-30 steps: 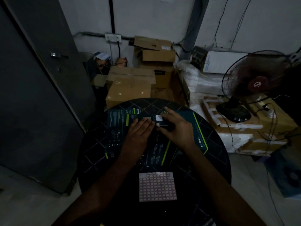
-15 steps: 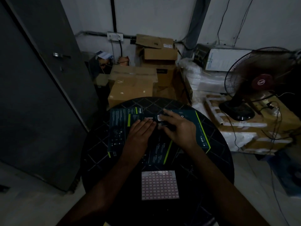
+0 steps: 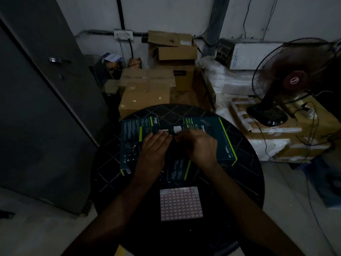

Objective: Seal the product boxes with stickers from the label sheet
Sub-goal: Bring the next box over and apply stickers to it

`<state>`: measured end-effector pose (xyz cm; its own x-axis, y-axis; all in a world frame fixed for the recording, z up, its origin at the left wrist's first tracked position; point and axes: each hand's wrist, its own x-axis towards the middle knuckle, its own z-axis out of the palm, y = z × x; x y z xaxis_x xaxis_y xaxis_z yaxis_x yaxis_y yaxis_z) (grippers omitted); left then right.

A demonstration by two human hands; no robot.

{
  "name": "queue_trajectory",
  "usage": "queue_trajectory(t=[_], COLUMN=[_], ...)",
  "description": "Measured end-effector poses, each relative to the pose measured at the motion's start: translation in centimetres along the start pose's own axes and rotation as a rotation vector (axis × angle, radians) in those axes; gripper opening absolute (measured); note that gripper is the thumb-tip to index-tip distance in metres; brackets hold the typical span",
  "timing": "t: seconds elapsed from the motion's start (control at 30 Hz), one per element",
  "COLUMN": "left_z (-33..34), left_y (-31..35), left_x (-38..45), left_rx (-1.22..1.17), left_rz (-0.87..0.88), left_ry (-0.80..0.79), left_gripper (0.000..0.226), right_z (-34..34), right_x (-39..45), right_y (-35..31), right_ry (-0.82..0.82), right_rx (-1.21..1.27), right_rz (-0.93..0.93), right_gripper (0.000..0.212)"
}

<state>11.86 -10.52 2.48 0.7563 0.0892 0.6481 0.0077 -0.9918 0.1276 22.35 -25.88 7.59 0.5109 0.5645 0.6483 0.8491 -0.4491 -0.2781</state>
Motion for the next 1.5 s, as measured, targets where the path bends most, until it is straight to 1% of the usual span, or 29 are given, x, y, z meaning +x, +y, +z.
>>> queue_trajectory(t=[0.1,0.17,0.27,0.3,0.37,0.4,0.47,0.6,0.67,0.73,0.8,0.83,0.9,0.97,1.03,1.1,1.17,1.2,1.23,1.27,1.3,1.37,1.43,1.5], left_z=[-0.3,-0.8,-1.9,-2.2,-2.4,-2.5,-2.7,-3.3,-3.8,-3.9,-3.9,-3.9,-3.9,-3.7,-3.6,-3.6,-3.5,-3.5,-3.5,-3.5,-3.6,-3.7,-3.8,-4.0], left_y=[0.3,0.3,-0.7,-1.2,-2.2,-2.5,-2.9,-4.0,-4.5,-4.4,-4.0,-4.0,-4.3,-4.4,-4.0,-3.2,-2.8,-2.9,-3.1,-3.4,-3.5,-3.3,-3.2,-3.7], left_x=[0.5,0.9,1.4,1.3,0.7,0.4,0.0,0.1,-0.1,-0.5,-0.8,-1.0,-1.3,-1.5,-1.8,-1.8,-1.8,-1.7,-1.5,-1.2,-0.9,-0.4,0.2,0.6], left_rx=[-0.008,-0.011,-0.008,-0.001,-0.014,-0.069,-0.275,-0.552,-0.643,-0.716,-0.804,-0.857,-0.956,-1.008,-1.074,-1.144,-1.191,-1.219,-1.235,-1.240,-1.243,-1.303,-1.315,-1.328], left_rz=[-0.023,-0.043,-0.051,-0.054,-0.108,-0.160,-0.271,-0.383,-0.416,-0.470,-0.549,-0.579,-0.631,-0.717,-0.815,-0.869,-0.925,-0.984,-1.058,-1.135,-1.199,-1.322,-1.413,-1.506], left_ry=[-0.006,0.013,0.030,0.038,0.085,0.102,0.104,0.131,0.121,0.112,0.133,0.144,0.164,0.174,0.200,0.220,0.220,0.228,0.225,0.196,0.121,-0.054,-0.145,-0.240], left_gripper=[0.045,0.036,0.026,0.024,0.023,0.022,0.021,0.017,0.015,0.012,0.010,0.011,0.022,0.027,0.026,0.026,0.027,0.029,0.030,0.030,0.028,0.023,0.019,0.022], right_z=[0.4,0.2,-1.1,-1.4,-1.3,-1.0,-0.4,-0.6,-1.1,-1.3,-1.6,-1.8,-2.3,-2.4,-1.8,-1.4,-1.6,-1.8,-1.9,-1.8,-1.7,-1.9,-2.3,-2.6], right_x=[0.1,0.2,0.4,0.4,0.1,-0.1,-0.3,-0.7,-1.3,-1.5,-1.2,-1.1,-1.4,-2.3,-2.9,-3.1,-3.2,-3.2,-3.3,-3.4,-3.4,-3.2,-2.7,-2.3], right_y=[-0.2,0.1,1.2,1.8,2.4,2.5,2.5,4.5,5.6,5.6,5.9,6.4,7.7,8.3,7.6,6.9,6.8,6.7,6.5,6.3,6.1,5.4,5.2,4.8], right_ry=[-0.064,-0.101,-0.090,-0.082,-0.064,-0.054,-0.035,-0.063,-0.006,0.049,0.000,-0.038,-0.056,0.018,0.102,0.145,0.117,0.084,0.033,-0.028,-0.093,-0.206,-0.279,-0.365], right_rx=[-0.047,-0.014,0.105,0.120,0.070,0.054,0.084,0.191,0.219,0.262,0.311,0.378,0.537,0.573,0.607,0.704,0.831,0.904,0.964,1.006,1.030,1.090,1.155,1.139], right_rz=[0.024,0.044,0.051,0.044,0.026,0.022,0.007,-0.017,0.076,0.174,0.208,0.238,0.305,0.371,0.449,0.528,0.624,0.678,0.738,0.793,0.847,0.960,1.085,1.181], right_gripper=[0.009,0.012,0.020,0.018,0.015,0.015,0.017,0.025,0.018,0.016,0.015,0.014,0.012,0.011,0.012,0.013,0.010,0.007,0.010,0.018,0.025,0.029,0.033,0.043])
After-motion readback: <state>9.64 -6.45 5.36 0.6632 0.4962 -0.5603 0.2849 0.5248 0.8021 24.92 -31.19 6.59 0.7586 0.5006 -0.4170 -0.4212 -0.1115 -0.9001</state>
